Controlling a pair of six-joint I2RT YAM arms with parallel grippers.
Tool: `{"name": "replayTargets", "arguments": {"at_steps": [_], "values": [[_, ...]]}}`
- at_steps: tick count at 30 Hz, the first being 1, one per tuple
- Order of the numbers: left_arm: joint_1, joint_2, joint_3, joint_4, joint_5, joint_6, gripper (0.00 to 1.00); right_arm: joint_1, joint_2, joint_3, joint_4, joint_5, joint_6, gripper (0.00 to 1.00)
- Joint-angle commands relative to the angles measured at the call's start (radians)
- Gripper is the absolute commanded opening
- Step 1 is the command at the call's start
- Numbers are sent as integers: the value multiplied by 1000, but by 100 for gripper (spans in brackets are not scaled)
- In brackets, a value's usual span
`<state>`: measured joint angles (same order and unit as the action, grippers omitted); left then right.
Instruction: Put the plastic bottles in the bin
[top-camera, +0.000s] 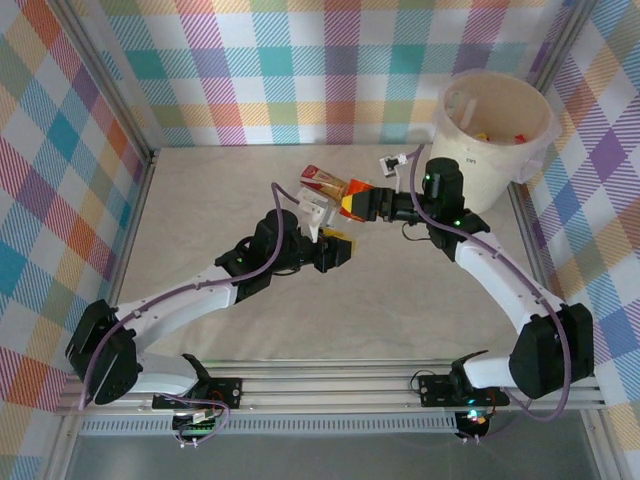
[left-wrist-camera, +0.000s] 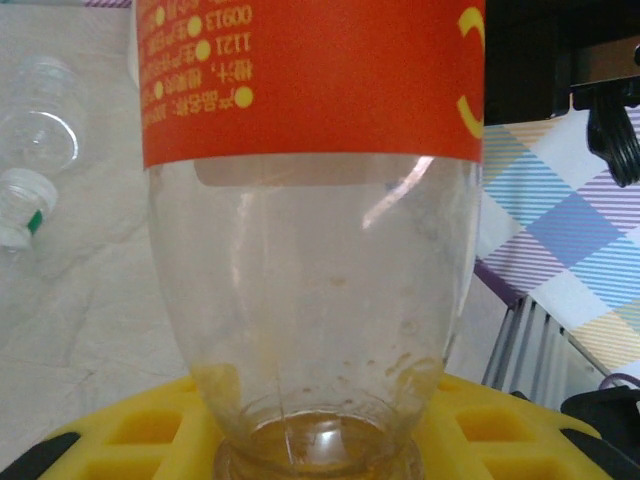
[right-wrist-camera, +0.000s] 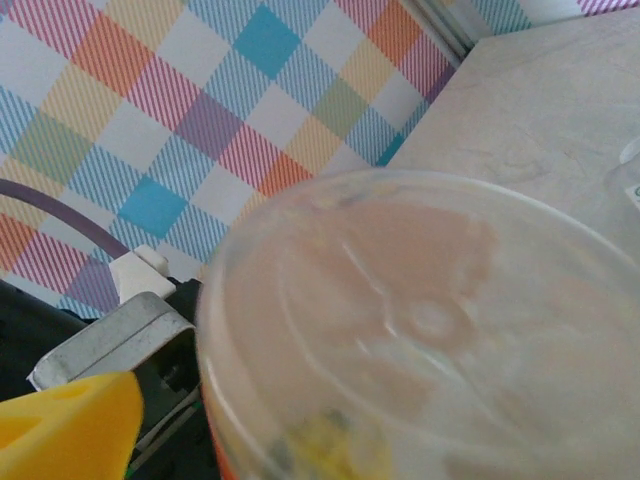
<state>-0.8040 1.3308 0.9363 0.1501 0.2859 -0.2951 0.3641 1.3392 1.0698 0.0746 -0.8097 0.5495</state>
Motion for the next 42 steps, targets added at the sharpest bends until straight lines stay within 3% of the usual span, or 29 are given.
{"name": "replayTargets", "arguments": {"at_steps": [1, 6, 12, 14, 18, 20, 27, 35, 42], "values": [[-17, 14, 43, 84, 57, -16, 28, 7, 0, 30, 34, -39, -36, 88], [-15, 22, 47, 76, 29, -17, 28, 7, 4, 51, -4, -21, -43, 65], [-17, 23, 59, 35, 15, -8, 30, 7, 3, 63, -26, -7, -80, 53], [-17, 21, 65, 15, -9, -12, 38, 7, 0, 69, -41, 28, -91, 49], [-16, 24, 83, -53, -95, -21, 75, 3, -10, 102, -109, 154, -143, 46], [-15, 23, 83, -72, -132, -25, 84, -1, -9, 129, -156, 233, -165, 46], [-15, -20, 43, -112, -278, -61, 100, -109, 31, 305, -317, 532, -219, 45], [-14, -115, -68, -122, -448, -114, 100, -332, 153, 492, -215, 747, -208, 43], [-11, -148, -118, -124, -517, -152, 100, -378, 269, 613, -17, 965, -189, 42]]}}
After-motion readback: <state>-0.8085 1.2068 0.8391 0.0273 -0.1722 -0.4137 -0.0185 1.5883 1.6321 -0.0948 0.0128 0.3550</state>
